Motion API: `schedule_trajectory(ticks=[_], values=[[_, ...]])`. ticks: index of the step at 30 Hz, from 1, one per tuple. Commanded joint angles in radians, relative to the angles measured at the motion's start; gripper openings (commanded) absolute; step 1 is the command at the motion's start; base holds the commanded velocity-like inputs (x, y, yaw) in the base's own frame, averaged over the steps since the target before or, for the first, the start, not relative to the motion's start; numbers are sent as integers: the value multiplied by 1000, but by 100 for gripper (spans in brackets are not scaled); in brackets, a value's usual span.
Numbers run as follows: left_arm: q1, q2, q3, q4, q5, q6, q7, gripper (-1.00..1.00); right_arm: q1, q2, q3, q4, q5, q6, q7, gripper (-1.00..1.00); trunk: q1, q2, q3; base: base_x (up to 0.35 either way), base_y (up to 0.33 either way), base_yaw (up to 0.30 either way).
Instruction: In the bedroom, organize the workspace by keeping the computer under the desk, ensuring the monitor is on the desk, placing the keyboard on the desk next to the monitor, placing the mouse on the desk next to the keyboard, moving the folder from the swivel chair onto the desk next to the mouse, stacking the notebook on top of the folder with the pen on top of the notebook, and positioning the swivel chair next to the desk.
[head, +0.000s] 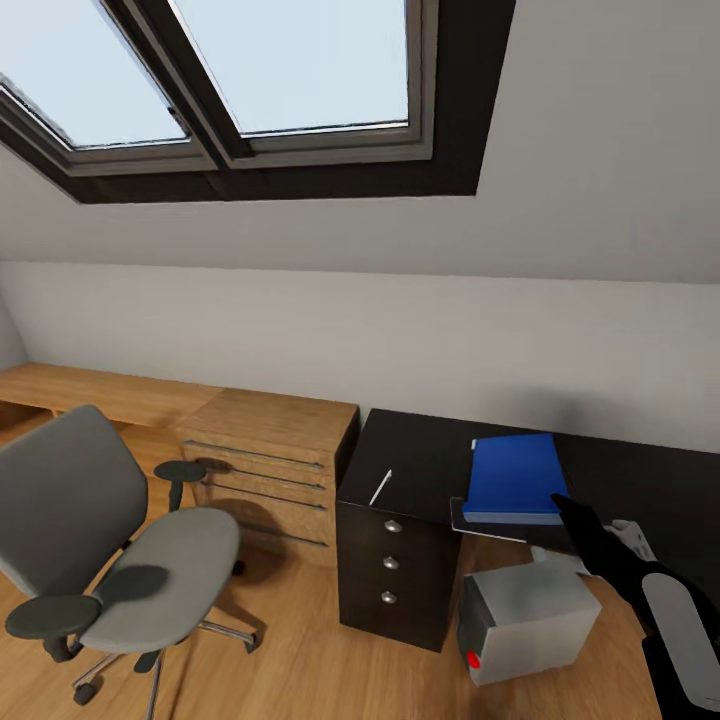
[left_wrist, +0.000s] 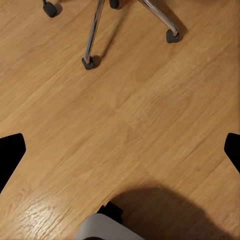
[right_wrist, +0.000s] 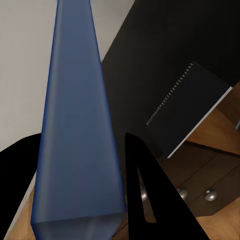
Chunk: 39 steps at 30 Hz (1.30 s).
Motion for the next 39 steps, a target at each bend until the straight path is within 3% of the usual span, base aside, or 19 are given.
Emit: schedule_trajectory(ticks=[1, 13, 30, 33, 39], values=[[-1, 1, -8, 0, 11, -6, 7, 100, -1, 0, -1, -1, -10, 3, -8, -100, 0, -2, -2, 0, 0, -11], [-1, 1, -8, 0, 9, -5, 7, 100, -1, 0, -1, 0, -13, 2, -9, -100, 0, -2, -2, 0, 0, -21], [-1, 1, -8, 0, 9, -5, 7, 100, -1, 0, -5, 29, -9, -13, -6, -100, 0, -2, -2, 0, 0, -256], [-1, 1, -8, 0, 9, -6, 7, 100, -1, 0, -5, 35, -7, -63, -5, -100, 0, -2, -2, 0, 0, -268], [-1, 1, -8, 0, 9, -5, 7, 100, -1, 0, -3, 35, -5, -74, 1, -100, 0, -2, -2, 0, 0, -186]])
